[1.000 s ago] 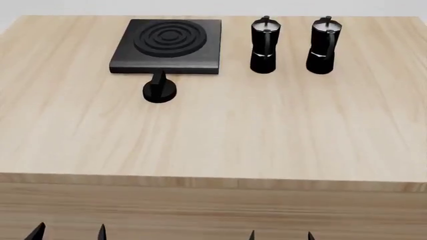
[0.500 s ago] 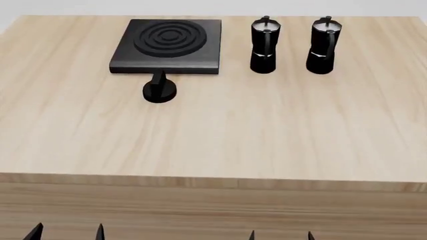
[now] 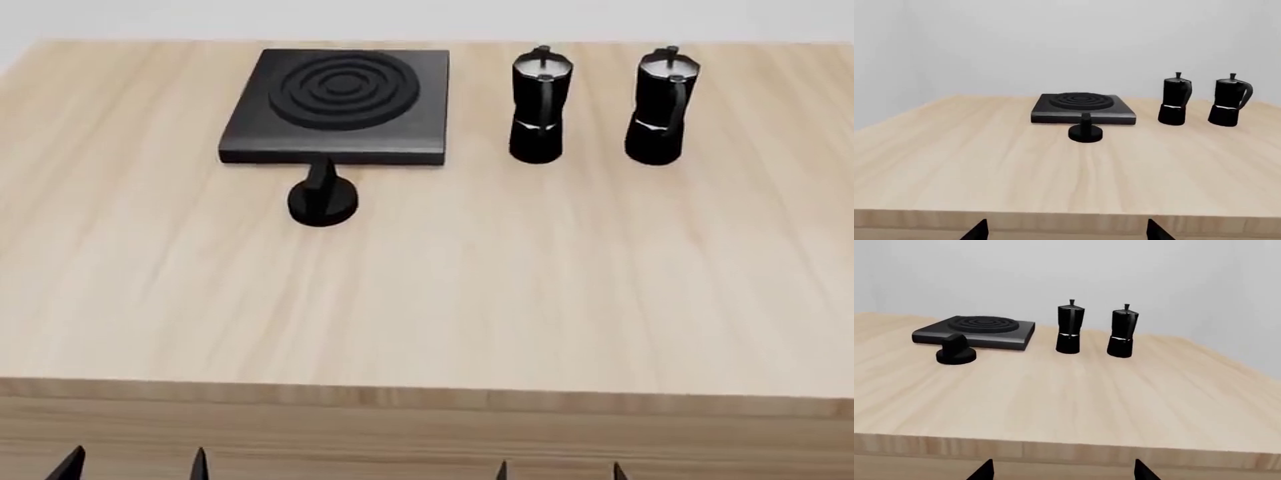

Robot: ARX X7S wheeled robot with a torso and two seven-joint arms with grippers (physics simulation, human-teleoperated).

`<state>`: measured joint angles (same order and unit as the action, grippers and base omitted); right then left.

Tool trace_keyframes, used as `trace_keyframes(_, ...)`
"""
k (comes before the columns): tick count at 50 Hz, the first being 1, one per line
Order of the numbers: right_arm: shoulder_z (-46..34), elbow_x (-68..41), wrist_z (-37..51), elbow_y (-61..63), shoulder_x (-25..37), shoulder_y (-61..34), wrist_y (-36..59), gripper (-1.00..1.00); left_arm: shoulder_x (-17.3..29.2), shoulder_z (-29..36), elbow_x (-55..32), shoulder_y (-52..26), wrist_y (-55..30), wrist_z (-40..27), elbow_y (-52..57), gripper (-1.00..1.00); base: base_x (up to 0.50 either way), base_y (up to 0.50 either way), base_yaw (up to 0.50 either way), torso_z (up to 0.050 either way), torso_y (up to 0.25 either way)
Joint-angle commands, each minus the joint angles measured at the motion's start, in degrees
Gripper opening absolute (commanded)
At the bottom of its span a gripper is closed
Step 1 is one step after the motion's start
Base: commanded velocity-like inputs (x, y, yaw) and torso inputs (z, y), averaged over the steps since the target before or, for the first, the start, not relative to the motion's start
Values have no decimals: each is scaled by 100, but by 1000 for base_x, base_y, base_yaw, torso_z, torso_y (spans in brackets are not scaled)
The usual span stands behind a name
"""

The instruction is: Put the right moka pot on the stove.

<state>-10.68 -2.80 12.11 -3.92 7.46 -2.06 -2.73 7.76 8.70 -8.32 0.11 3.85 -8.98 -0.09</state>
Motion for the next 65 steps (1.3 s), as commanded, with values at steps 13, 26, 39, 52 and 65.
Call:
trace_keyframes(13,-100,-72,113,-79,72,-39,-67,100,88,94,-89,-20,14,-101,10,100,247,86,0,0,0)
trace_keyframes(26,-141,-150,136,-138,109,-63,-108,100,127,149,-125,-12,69,-140,-12,100,241,108,0,0,0)
trace_keyframes(39,-182,-220,169,-88,149,-67,-50,100,161,187,-154,-17,83,-204,-26,100,240,64,0,0,0)
trace_keyframes(52,-211,-276,213,-109,184,-90,-30,100,201,234,-186,-22,72,-250,-2,100,241,40,0,0,0)
trace_keyframes(65,-256,-319,231,-207,208,-119,-118,100,238,277,-232,-37,73,-277,-13,100,241,0,0,0,0)
